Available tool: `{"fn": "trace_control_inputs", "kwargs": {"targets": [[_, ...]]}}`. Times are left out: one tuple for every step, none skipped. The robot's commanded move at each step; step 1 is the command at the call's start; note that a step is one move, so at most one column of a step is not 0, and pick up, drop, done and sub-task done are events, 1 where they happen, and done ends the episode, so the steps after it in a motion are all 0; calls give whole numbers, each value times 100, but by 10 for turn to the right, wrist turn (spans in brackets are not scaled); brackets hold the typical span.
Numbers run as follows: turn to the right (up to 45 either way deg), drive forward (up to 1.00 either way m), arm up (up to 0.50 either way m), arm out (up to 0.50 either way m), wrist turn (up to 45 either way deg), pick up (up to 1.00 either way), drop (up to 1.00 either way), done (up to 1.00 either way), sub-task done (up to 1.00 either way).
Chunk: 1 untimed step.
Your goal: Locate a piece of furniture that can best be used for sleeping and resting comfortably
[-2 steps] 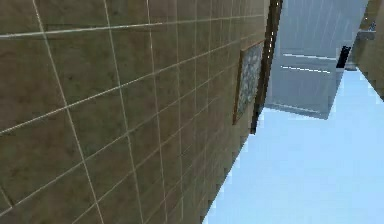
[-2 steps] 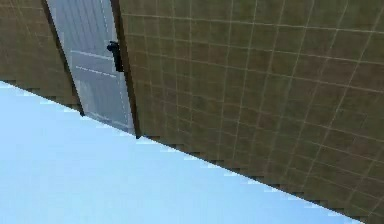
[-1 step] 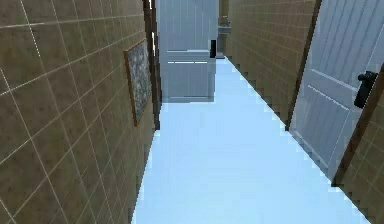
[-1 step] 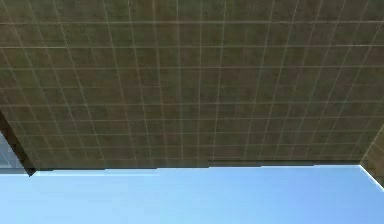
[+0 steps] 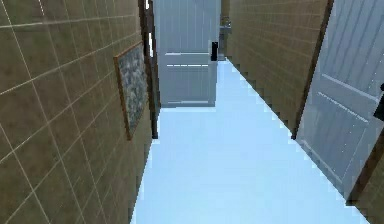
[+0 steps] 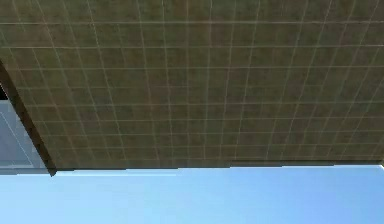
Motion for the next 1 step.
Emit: {"fn": "trace_control_inputs", "kwargs": {"targets": [[450, 0, 0, 0, 0, 0, 0, 0, 0]]}}
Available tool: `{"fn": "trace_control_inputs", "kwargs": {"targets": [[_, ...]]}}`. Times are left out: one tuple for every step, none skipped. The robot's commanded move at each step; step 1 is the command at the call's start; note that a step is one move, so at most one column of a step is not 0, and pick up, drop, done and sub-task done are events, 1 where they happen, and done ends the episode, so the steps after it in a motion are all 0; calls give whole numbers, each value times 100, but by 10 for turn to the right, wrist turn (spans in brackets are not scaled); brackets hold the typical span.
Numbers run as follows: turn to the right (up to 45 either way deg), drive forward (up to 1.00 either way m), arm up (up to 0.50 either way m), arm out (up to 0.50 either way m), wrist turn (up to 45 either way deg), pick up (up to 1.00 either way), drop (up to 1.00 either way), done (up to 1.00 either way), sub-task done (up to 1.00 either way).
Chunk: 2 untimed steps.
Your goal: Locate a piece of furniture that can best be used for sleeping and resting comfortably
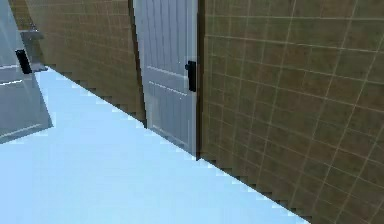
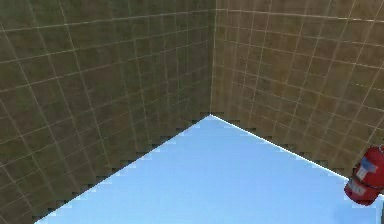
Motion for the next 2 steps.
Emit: {"fn": "trace_control_inputs", "kwargs": {"targets": [[450, 0, 0, 0, 0, 0, 0, 0, 0], [0, 10, 0, 0, 0, 0, 0, 0, 0]]}}
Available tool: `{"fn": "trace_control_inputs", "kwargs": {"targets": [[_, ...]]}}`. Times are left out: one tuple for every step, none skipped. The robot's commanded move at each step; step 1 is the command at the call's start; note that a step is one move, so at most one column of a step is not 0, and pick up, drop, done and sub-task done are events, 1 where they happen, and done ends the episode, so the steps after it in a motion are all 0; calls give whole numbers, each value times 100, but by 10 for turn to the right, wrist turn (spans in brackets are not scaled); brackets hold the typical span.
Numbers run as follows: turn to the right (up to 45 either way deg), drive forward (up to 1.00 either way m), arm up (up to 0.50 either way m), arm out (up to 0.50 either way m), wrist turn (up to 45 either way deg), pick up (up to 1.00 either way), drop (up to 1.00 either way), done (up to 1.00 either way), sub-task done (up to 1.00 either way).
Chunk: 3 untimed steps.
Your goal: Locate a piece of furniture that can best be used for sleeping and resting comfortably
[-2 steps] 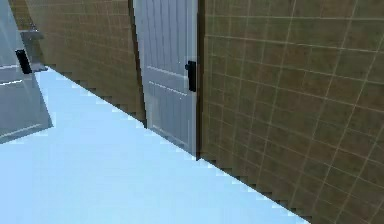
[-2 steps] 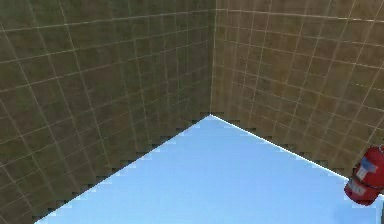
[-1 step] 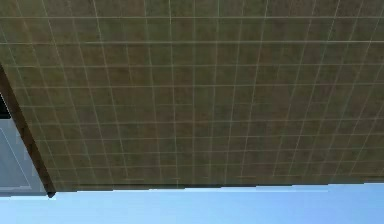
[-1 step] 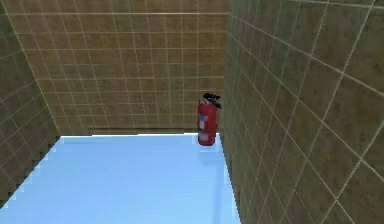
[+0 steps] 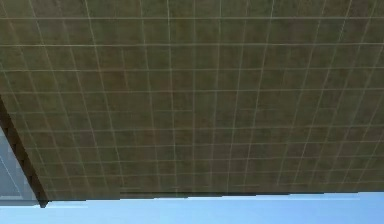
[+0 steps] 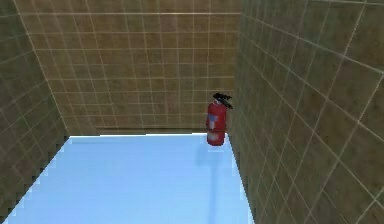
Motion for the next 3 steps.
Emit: {"fn": "trace_control_inputs", "kwargs": {"targets": [[-450, 0, 0, 0, 0, 0, 0, 0, 0], [-450, 0, 0, 0, 0, 0, 0, 0, 0], [0, 100, 0, 0, 0, 0, 0, 0, 0]]}}
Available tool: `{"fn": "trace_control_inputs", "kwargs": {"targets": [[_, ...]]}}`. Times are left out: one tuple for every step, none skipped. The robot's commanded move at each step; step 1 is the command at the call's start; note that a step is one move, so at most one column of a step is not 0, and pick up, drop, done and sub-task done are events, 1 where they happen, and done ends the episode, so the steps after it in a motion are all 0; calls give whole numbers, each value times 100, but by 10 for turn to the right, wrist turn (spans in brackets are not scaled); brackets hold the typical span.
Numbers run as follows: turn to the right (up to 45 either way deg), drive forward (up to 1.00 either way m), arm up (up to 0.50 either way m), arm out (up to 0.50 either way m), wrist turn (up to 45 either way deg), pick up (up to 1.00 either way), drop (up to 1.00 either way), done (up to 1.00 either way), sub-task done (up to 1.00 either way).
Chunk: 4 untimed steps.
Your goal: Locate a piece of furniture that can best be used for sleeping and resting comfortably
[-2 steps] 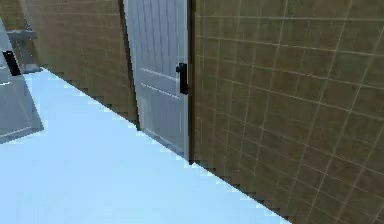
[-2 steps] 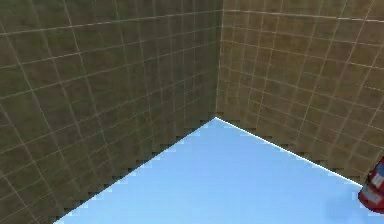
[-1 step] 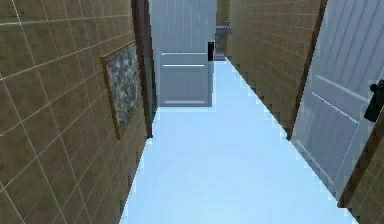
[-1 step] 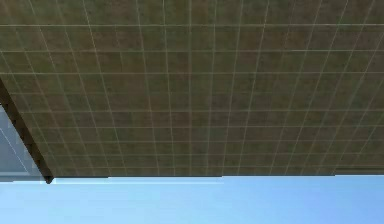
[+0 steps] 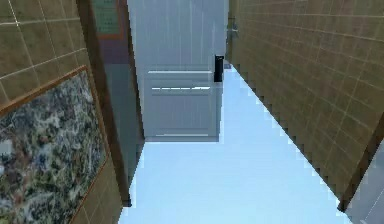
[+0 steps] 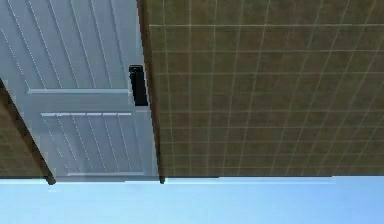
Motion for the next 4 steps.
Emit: {"fn": "trace_control_inputs", "kwargs": {"targets": [[0, 100, 0, 0, 0, 0, 0, 0, 0], [0, 55, 0, 0, 0, 0, 0, 0, 0], [-450, 0, 0, 0, 0, 0, 0, 0, 0], [-390, 0, 0, 0, 0, 0, 0, 0, 0]]}}
